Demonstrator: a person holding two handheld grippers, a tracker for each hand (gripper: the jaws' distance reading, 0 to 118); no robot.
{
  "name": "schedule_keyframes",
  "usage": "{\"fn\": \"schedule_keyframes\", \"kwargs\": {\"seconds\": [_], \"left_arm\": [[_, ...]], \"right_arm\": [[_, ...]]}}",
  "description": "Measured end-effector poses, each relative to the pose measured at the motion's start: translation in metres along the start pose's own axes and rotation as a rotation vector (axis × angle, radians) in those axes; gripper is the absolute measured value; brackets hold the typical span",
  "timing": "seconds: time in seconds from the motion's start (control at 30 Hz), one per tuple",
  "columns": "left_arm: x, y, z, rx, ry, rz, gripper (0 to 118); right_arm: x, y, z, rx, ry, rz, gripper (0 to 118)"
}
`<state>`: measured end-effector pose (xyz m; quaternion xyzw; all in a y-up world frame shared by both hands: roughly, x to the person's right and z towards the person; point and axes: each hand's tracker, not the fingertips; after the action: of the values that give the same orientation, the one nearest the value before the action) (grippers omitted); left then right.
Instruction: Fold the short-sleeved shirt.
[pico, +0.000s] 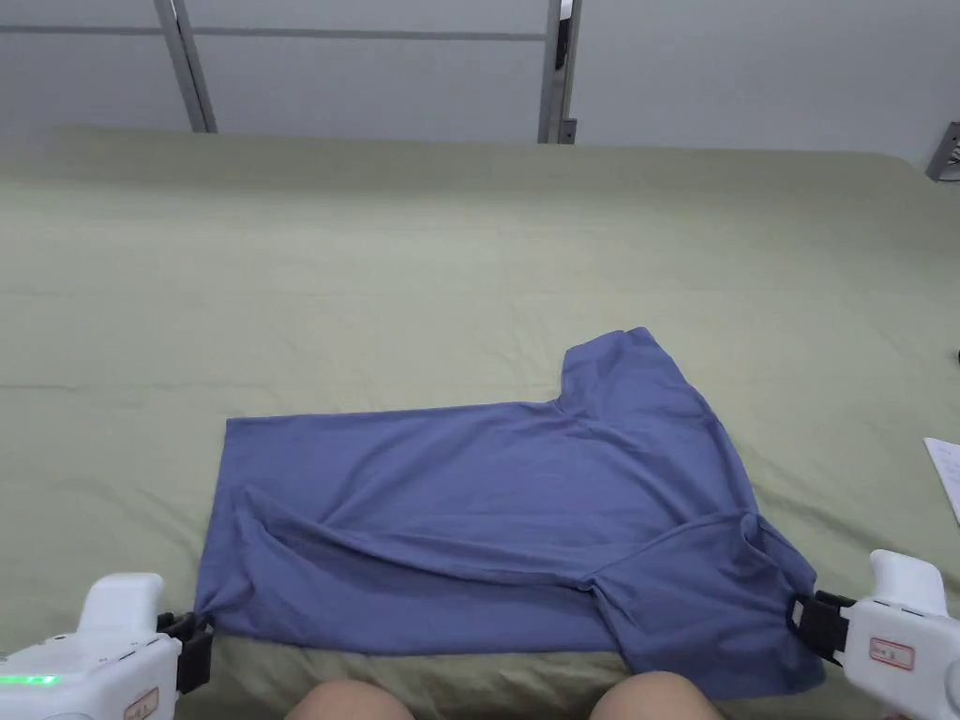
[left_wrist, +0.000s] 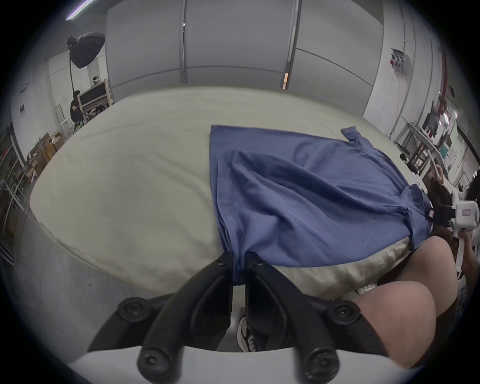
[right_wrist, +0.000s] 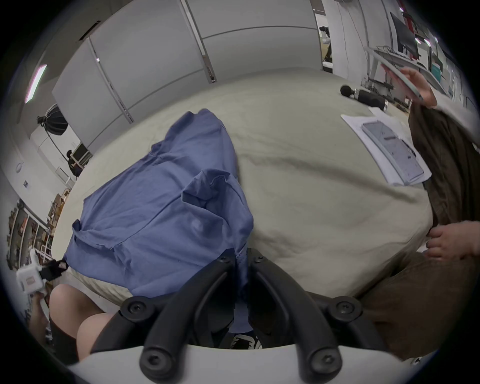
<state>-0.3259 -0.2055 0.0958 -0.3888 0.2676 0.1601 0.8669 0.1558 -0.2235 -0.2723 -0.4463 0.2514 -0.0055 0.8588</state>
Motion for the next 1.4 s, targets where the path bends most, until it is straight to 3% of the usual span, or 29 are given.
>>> {"fn": "schedule_keyframes", "kwargs": {"seconds": [0.07,0.1,0.13,0.17,0.2,0.23,0.27,0.37,0.57,0.6,0.63,0.67,0.7,0.77,0.83,0.97,1.17,1.27,1.4], "left_arm": [[-0.004,-0.002,-0.008,-0.008,0.012,0.027,11],[0.0,-0.003,-0.007,-0.007,0.021,0.042,25],[-0.001,-0.001,-0.008,-0.014,0.042,0.058,51],[-0.002,0.002,-0.007,-0.023,0.08,0.081,89],[-0.005,0.006,-0.004,-0.023,0.101,0.09,116],[0.0,0.011,0.011,-0.01,0.096,0.096,118],[-0.003,0.015,0.022,0.047,0.07,0.122,118],[0.005,0.043,0.069,0.131,0.03,0.087,118],[0.046,0.094,0.137,0.301,0.042,-0.041,118],[0.053,0.097,0.145,0.339,0.028,-0.055,115],[0.058,0.096,0.146,0.375,0.035,-0.057,90],[0.063,0.098,0.145,0.364,0.046,-0.048,27],[0.062,0.098,0.139,0.387,0.104,-0.006,0],[0.059,0.096,0.119,0.328,0.024,-0.018,0],[0.053,0.097,0.104,0.312,-0.004,0.009,0],[0.038,0.112,0.071,0.265,0.031,0.028,0],[0.011,0.163,-0.022,0.104,0.13,-0.026,0],[0.001,0.188,-0.056,0.076,0.063,-0.064,0],[0.007,0.215,-0.1,0.008,0.078,-0.084,0]], "right_arm": [[-0.001,0.004,-0.001,0.0,-0.004,-0.024,10],[0.0,0.003,-0.003,0.002,-0.012,-0.03,16],[-0.001,0.004,-0.005,-0.002,-0.026,-0.028,36],[-0.002,0.005,-0.005,-0.015,-0.06,-0.022,88],[-0.01,0.008,0.006,-0.048,-0.133,-0.013,118],[-0.011,0.01,0.009,-0.08,-0.167,-0.001,117],[-0.014,0.008,0.022,0.019,-0.157,0.01,112],[-0.026,0.022,0.052,0.082,-0.169,0.058,116],[-0.076,0.053,0.116,0.306,0.018,0.143,113],[-0.109,0.057,0.152,0.331,0.096,0.209,104],[-0.124,0.055,0.16,0.375,0.096,0.242,79],[-0.136,0.052,0.163,0.405,0.07,0.266,32],[-0.148,0.046,0.162,0.438,0.001,0.309,3],[-0.149,0.046,0.133,0.369,0.108,0.335,3],[-0.156,0.045,0.12,0.329,0.159,0.301,3],[-0.153,0.048,0.09,0.307,0.172,0.318,3],[-0.189,0.035,0.12,0.324,0.161,0.373,3],[-0.191,0.044,0.112,0.296,0.16,0.373,3],[-0.201,0.052,0.094,0.258,0.161,0.369,3]]}}
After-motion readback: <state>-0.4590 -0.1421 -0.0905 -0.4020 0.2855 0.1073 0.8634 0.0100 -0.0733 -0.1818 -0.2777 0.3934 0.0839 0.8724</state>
